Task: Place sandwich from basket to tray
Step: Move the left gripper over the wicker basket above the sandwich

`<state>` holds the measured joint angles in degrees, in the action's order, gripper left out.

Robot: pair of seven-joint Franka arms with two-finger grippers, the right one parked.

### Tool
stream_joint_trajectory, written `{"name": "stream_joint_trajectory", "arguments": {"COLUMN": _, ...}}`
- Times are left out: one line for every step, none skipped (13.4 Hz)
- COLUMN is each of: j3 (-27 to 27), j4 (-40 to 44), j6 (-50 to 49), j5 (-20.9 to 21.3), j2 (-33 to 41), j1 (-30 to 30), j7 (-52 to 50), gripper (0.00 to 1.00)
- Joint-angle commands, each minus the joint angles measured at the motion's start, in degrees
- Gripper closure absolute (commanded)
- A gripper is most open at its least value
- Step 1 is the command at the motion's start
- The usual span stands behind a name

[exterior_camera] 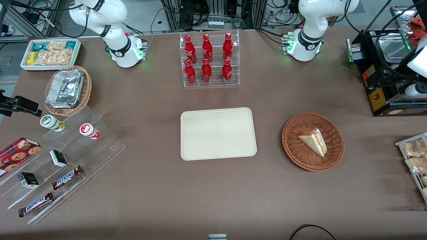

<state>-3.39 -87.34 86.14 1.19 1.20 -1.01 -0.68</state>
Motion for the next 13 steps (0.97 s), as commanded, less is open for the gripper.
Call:
{"name": "stream_joint_trajectory", "arguments": {"j3": -0.12, "j4": 0.07, "j6": -1.14, "j5": 0.3, "j2": 0.64, "j1": 0.13, "j7": -0.2, "gripper": 0.0}}
{"name": "stream_joint_trajectory", "arguments": {"j3": -0.12, "j4": 0.07, "j6": -1.59, "j5": 0.3, "j2": 0.64, "j1": 0.13, "j7": -0.46, "gripper": 0.0}}
{"name": "stream_joint_trajectory", "arguments": {"j3": -0.12, "j4": -0.11, "j6": -1.59, "j5": 0.3, "j2": 0.47, "j1": 0.13, "j7": -0.64, "gripper": 0.0}}
{"name": "stream_joint_trajectory", "arguments": {"j3": -0.12, "j4": -0.54, "j6": -1.33, "j5": 0.74, "j2": 0.12, "j1": 0.13, "j7": -0.81, "gripper": 0.0}}
{"name": "stream_joint_trajectory", "arguments": {"j3": -0.12, "j4": -1.85, "j6": -0.72, "j5": 0.92, "j2": 0.03, "j1": 0.13, "j7": -0.9, "gripper": 0.0}}
{"name": "stream_joint_trajectory", "arguments": {"j3": -0.12, "j4": -3.6, "j6": 1.38, "j5": 0.92, "j2": -0.06, "j1": 0.13, "j7": -0.99, "gripper": 0.0}}
{"name": "stream_joint_trajectory", "arguments": {"j3": -0.12, "j4": -6.93, "j6": 4.79, "j5": 0.92, "j2": -0.15, "j1": 0.13, "j7": -1.77, "gripper": 0.0}}
{"name": "stream_joint_trajectory", "arguments": {"j3": -0.12, "j4": -10.7, "j6": 9.7, "j5": 0.92, "j2": 0.11, "j1": 0.13, "j7": -4.83, "gripper": 0.0}}
{"name": "stream_joint_trajectory", "arguments": {"j3": -0.21, "j4": -14.83, "j6": 14.53, "j5": 0.92, "j2": 0.2, "j1": 0.22, "j7": -8.6, "gripper": 0.0}}
{"name": "stream_joint_trajectory", "arguments": {"j3": -0.65, "j4": -18.27, "j6": 19.19, "j5": 0.92, "j2": 0.2, "j1": 0.56, "j7": -13.77, "gripper": 0.0}}
{"name": "stream_joint_trajectory", "arguments": {"j3": -0.74, "j4": -21.0, "j6": 22.63, "j5": 0.83, "j2": 0.12, "j1": 0.57, "j7": -18.17, "gripper": 0.0}}
{"name": "stream_joint_trajectory", "arguments": {"j3": -0.83, "j4": -23.9, "j6": 25.45, "j5": 0.92, "j2": 0.2, "j1": 0.74, "j7": -21.87, "gripper": 0.0}}
{"name": "stream_joint_trajectory", "arguments": {"j3": -0.83, "j4": -27.23, "j6": 28.96, "j5": 0.83, "j2": 0.55, "j1": 1.0, "j7": -25.13, "gripper": 0.0}}
